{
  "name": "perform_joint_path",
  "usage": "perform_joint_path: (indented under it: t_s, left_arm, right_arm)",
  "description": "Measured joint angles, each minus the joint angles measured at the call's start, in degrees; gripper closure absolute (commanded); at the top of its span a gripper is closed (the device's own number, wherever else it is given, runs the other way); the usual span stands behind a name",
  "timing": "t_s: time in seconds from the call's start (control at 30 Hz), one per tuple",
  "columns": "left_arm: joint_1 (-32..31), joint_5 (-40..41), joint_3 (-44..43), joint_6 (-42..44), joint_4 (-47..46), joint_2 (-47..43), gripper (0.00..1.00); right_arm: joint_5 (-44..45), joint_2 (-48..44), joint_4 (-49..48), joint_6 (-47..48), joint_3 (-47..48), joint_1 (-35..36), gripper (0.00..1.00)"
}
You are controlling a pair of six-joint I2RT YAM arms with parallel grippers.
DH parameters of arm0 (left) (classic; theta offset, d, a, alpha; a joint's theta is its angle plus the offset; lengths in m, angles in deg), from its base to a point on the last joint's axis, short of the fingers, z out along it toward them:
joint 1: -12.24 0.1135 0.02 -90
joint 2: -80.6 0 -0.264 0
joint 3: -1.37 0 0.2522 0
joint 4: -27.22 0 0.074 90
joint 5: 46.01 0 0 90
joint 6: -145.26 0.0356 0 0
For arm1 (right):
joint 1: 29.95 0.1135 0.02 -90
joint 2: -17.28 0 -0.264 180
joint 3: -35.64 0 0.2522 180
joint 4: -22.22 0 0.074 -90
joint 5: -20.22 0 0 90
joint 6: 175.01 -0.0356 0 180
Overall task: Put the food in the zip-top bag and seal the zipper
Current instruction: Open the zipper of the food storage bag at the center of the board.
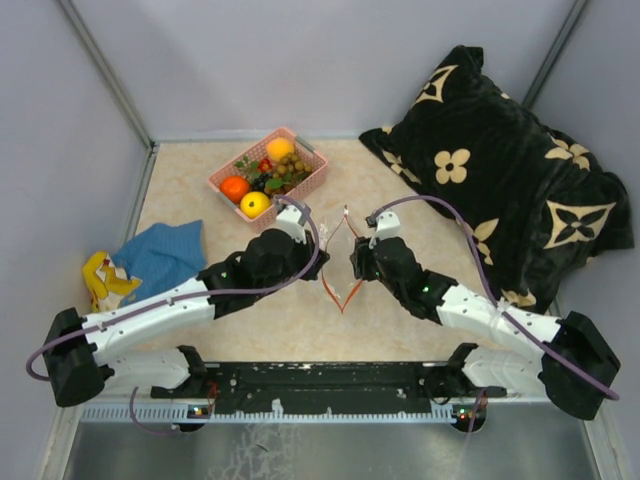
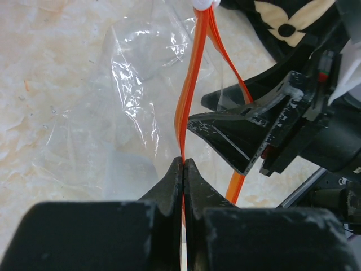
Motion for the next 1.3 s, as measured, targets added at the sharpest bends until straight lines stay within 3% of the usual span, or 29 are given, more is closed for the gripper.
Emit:
perform_joint_path:
  t_s: [0.17,0.33,0.6,0.83,0.97,1.07,1.3]
  left_arm:
    - [0.00,1.97,-0.17,0.46,-0.28,-0.68,1.00]
    - [0.79,5.68,-3.21,2.08,1.64,0.31,1.00]
    - [4.79,10.01,-10.60,3.96,6.38,6.67,1.00]
    - [11.21,3.61,-14.82,3.23,10.08,12.07,1.00]
    - [13.51,-2.25,-17.38,2.95,10.91,15.32,0.89]
    - [14.82,-6.51,-18.95,2.73,11.19,17.25,0.73]
    - [17.49,-13.29,-21.55,2.23,10.73,17.79,0.47]
  right_arm:
    - [2.60,1.57,2.05,1.68,1.18,0.00,0.86]
    - [6.84,4.52,6.75,5.81,6.56,0.00,1.00]
    - [8.66,8.31,15.06,10.49,14.60,-3.45,1.00]
    - [6.29,10.93,24.17,10.67,21.55,-6.84,1.00]
    - [4.85,13.81,28.22,10.64,25.53,-7.37,1.00]
    - [4.81,16.04,31.54,10.69,28.50,-7.80,1.00]
    - [7.52,19.71,37.05,13.16,35.60,-7.89,1.00]
